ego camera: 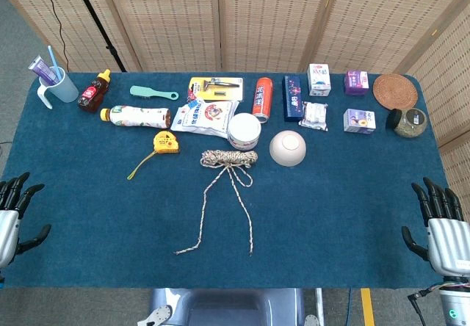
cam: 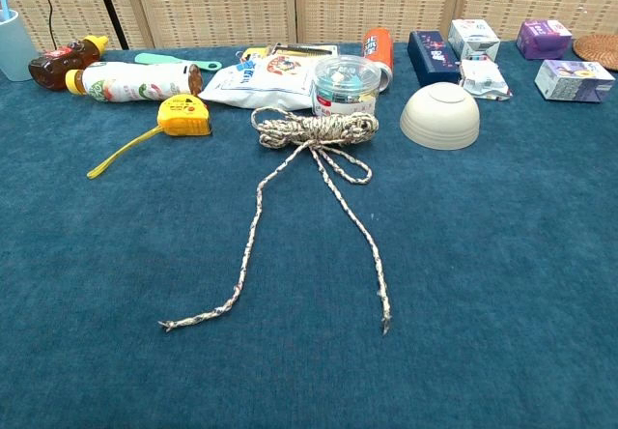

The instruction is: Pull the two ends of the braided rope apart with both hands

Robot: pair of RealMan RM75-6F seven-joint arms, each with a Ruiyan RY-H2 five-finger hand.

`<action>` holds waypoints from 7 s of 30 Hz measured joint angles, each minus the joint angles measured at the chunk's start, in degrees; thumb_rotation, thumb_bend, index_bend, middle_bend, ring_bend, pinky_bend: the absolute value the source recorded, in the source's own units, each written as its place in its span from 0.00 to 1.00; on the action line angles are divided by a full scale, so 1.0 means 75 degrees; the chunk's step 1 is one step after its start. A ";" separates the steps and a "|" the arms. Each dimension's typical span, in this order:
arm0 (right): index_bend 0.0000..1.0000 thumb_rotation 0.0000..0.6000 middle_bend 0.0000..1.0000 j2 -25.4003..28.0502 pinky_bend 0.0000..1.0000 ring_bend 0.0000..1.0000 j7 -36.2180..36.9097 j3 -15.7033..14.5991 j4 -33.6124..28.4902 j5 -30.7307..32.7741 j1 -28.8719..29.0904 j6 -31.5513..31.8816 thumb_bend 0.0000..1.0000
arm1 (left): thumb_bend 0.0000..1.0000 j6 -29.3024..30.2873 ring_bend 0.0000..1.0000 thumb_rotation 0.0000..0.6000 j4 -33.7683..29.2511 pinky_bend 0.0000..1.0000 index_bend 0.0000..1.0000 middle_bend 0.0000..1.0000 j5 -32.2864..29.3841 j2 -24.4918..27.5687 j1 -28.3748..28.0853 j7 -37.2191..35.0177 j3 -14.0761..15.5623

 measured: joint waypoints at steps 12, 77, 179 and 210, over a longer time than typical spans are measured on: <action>0.00 1.00 0.00 -0.0038 0.00 0.00 0.0143 -0.0010 0.0132 -0.0022 0.0042 -0.0068 0.38 | 0.24 0.0064 0.05 1.00 -0.0095 0.00 0.20 0.06 0.0029 0.0066 0.0046 0.0032 0.0030; 0.41 1.00 0.12 -0.0675 0.00 0.00 0.1961 0.0069 0.0854 -0.1817 0.4087 -0.4140 0.54 | 0.24 -0.0867 0.06 1.00 -0.1045 0.00 0.21 0.07 -0.0122 0.1082 -0.0762 0.0089 -0.0278; 0.50 1.00 0.03 -0.4332 0.00 0.00 0.1646 -0.1098 0.4119 -0.1515 0.6185 -0.5011 0.35 | 0.24 -0.0811 0.05 1.00 -0.0679 0.00 0.21 0.07 -0.0279 0.1227 -0.0713 -0.0509 -0.0123; 0.51 1.00 0.06 -0.4534 0.00 0.00 0.1457 -0.1106 0.4158 -0.1303 0.6141 -0.5019 0.35 | 0.24 -0.0801 0.05 1.00 -0.0620 0.00 0.21 0.07 -0.0250 0.1244 -0.0718 -0.0596 -0.0127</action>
